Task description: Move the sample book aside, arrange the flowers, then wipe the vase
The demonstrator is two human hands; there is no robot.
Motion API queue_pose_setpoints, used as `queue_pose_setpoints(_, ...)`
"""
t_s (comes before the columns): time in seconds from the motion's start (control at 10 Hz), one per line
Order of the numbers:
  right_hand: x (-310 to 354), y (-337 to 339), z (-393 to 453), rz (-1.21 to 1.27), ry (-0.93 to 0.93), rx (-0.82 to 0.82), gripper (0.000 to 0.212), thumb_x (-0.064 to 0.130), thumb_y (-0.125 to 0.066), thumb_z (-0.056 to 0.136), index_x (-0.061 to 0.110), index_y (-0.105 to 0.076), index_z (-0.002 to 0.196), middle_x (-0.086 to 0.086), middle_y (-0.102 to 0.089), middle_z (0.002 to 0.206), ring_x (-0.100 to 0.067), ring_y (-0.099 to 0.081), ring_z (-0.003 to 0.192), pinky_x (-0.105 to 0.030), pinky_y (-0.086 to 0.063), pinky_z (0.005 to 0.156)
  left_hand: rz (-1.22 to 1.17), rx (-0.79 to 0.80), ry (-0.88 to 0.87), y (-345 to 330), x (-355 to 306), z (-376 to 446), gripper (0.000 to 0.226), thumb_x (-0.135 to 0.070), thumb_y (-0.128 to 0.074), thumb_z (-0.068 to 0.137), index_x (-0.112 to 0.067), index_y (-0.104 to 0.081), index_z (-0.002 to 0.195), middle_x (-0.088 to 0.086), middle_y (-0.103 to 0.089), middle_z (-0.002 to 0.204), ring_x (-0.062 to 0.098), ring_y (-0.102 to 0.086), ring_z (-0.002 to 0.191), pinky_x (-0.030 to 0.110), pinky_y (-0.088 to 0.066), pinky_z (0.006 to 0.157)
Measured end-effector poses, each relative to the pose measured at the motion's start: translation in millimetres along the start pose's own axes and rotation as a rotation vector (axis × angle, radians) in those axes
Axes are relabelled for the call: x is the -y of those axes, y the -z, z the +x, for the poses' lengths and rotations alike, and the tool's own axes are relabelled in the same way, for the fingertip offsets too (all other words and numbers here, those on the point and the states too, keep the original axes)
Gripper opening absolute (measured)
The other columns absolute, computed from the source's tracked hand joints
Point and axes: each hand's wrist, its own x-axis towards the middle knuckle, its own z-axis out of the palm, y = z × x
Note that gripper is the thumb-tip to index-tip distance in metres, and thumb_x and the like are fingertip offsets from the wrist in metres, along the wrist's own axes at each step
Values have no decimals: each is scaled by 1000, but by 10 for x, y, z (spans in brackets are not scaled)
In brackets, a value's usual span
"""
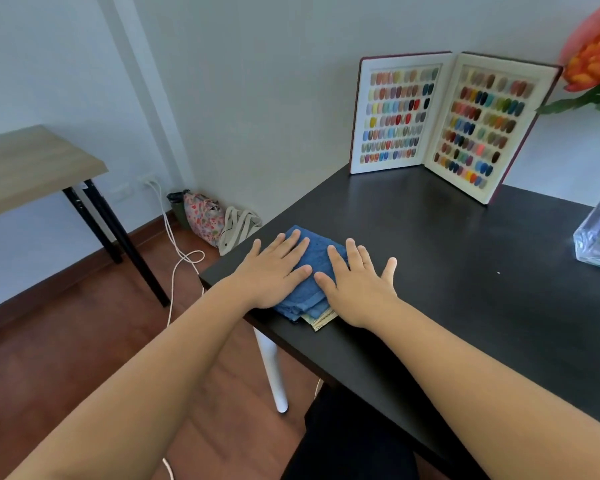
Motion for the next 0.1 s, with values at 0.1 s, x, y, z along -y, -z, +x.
queue_pose_setpoints(0.1, -124, 239, -67, 245, 26, -77, 61, 53, -17, 99, 29, -5, 154, 2, 8, 162, -17, 10, 147, -63, 18, 106, -113, -64, 1, 81, -60, -17, 60, -51, -14, 104, -29, 2, 157, -7, 9, 165, 17, 6, 152, 54, 9, 119)
